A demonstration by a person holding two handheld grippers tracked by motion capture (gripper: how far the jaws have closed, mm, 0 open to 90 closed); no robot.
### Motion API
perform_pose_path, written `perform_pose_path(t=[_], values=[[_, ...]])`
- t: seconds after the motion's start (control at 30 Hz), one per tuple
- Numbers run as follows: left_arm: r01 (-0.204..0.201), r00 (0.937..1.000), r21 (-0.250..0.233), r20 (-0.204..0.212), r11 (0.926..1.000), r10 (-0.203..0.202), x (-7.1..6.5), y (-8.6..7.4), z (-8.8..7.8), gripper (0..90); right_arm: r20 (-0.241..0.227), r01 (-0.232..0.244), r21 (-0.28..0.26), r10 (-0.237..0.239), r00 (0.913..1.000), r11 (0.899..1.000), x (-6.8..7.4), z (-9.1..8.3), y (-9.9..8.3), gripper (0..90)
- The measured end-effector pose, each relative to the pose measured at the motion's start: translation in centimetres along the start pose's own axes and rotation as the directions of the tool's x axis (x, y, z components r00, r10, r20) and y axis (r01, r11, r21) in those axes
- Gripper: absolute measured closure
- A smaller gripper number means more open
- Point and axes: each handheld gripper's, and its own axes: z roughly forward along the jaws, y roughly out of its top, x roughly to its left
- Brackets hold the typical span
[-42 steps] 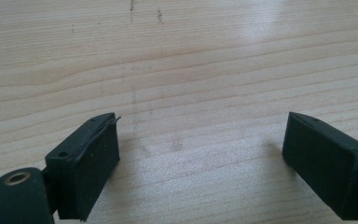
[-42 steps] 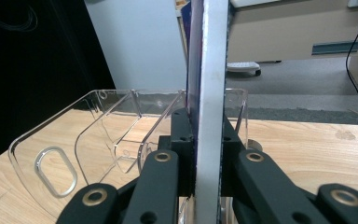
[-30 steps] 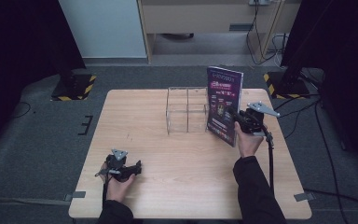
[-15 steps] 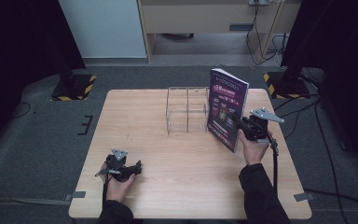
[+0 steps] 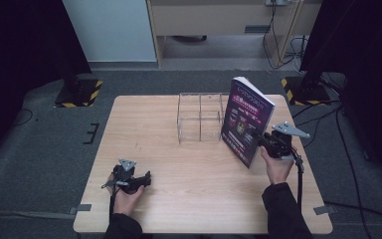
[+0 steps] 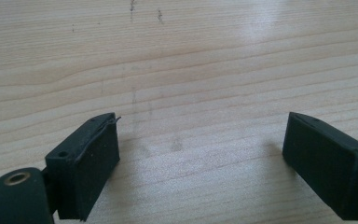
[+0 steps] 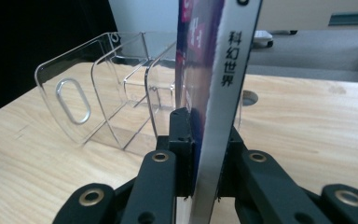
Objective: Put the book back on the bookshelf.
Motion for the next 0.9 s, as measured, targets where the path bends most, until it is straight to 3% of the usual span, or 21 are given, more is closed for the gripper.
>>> perform_pose_path(t=[0.63,0.9], values=[[0.003,1.0,-0.001,-0.001,1.0,-0.003,0.0,0.0,0.0,9.7,-0.007,0.006,0.014,-0.006,1.0,1.0,0.5,-1.6,-2.9,80.9],[0.002,1.0,-0.001,-0.002,1.0,-0.002,0.0,0.0,0.0,9.6,-0.01,0.014,-0.043,-0.014,0.9999,0.999,0.6,-2.3,-1.2,75.6]])
